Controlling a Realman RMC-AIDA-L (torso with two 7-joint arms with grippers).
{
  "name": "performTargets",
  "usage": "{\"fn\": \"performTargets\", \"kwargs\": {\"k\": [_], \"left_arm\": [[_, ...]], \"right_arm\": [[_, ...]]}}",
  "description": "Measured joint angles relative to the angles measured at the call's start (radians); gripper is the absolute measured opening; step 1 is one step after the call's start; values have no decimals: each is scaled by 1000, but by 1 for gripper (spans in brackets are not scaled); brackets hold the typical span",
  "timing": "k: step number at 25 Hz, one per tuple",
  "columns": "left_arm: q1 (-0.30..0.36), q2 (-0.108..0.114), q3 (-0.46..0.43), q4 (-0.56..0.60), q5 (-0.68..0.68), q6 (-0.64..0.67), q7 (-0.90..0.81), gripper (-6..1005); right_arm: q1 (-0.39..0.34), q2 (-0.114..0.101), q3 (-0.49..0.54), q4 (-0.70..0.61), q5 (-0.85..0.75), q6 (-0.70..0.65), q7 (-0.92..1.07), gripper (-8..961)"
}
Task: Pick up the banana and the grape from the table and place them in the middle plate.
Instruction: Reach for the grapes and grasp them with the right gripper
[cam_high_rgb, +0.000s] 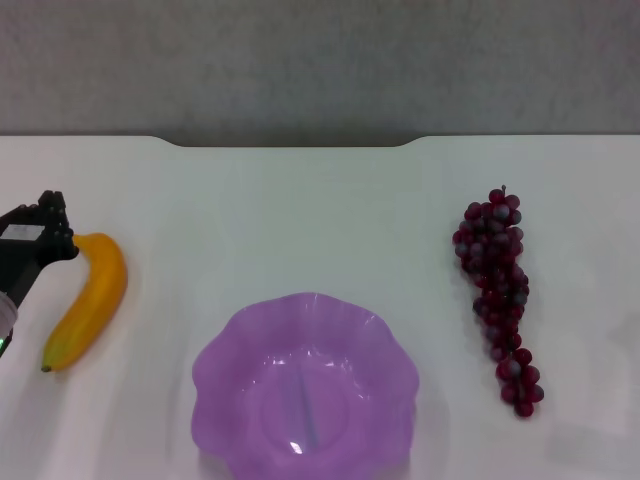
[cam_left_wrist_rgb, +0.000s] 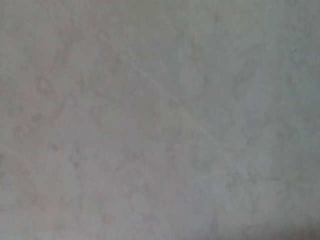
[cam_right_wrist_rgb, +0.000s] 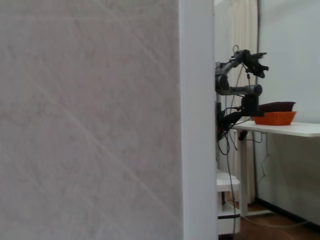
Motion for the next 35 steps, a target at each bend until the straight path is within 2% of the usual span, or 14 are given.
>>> {"fn": "performTargets", "kwargs": {"k": [9,17,25,26,35], "left_arm": [[26,-1,5,-28,0,17,1,54],[23,-3,9,-29,0,18,25,68],[21,-2,11,-30,0,17,51,86],[21,-2,9,-34,0,18,48,131],[21,-2,14,-43,0,9,41,522]], "right_arm": [[13,3,-116,29,0,-94,-78,7],[24,3,-120,80,0,-182,-210,10],[25,4,-110,91,4,-227,-180,98],[25,4,-103,95,7,-236,-161,109],[21,3,-43,95,11,-237,-72,495]]}}
